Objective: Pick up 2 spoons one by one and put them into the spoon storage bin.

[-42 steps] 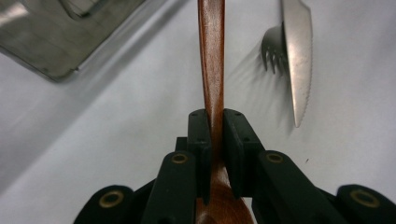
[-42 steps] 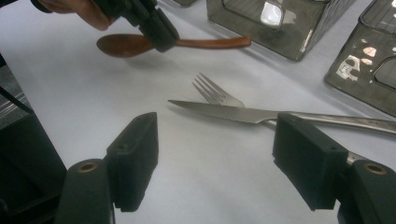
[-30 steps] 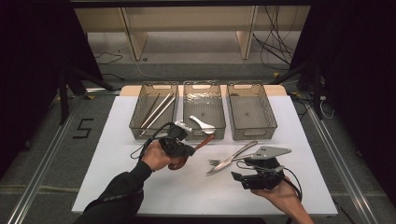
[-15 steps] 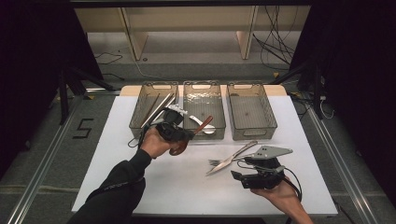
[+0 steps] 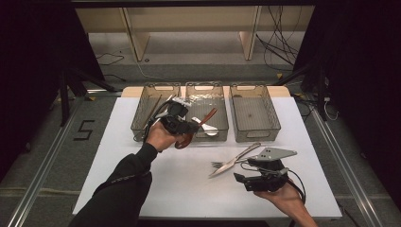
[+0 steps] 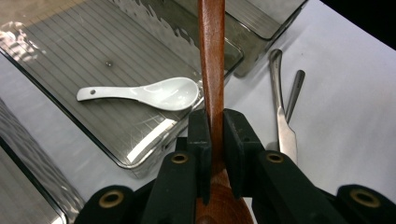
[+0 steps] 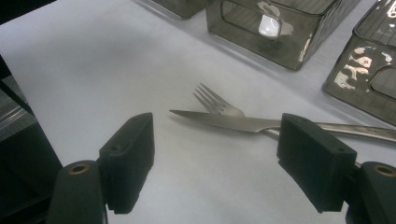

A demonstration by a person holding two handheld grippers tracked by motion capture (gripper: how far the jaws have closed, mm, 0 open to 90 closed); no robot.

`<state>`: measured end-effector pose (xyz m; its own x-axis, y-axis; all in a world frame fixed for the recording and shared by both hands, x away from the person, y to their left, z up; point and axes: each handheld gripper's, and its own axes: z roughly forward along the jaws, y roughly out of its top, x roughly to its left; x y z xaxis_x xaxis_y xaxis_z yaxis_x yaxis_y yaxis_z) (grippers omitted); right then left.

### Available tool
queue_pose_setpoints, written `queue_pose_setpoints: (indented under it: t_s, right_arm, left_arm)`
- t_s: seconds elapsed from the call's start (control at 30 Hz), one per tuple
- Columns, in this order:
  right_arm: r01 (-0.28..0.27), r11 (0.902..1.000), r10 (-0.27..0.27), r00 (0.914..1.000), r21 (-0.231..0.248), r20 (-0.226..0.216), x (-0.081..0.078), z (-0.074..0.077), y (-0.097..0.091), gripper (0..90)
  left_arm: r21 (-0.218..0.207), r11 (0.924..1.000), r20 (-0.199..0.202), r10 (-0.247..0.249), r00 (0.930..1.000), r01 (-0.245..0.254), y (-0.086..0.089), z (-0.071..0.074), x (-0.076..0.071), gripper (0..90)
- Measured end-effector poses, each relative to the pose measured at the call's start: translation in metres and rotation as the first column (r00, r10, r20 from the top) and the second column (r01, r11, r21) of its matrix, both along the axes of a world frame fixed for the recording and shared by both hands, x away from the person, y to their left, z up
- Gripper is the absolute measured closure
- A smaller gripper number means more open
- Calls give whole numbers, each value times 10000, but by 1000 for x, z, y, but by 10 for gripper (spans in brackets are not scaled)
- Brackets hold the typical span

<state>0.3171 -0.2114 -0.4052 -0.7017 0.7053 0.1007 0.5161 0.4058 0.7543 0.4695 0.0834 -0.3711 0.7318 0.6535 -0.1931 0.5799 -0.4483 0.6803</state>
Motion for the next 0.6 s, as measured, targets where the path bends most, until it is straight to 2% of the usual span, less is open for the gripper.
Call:
queue_pose_setpoints:
  t_s: [0.3, 0.6]
  right_arm:
    - [-14, 10000, 14, 10000, 4, -20, 0, 0, 0, 284]
    - [-53, 10000, 53, 10000, -2, -37, 1, -1, 0, 284]
  left_arm:
    - [-235, 9987, 253, 457, 9986, -451, -2, 8, 18, 812]
    - [-205, 9970, 399, 758, 9963, -750, -11, 12, 42, 812]
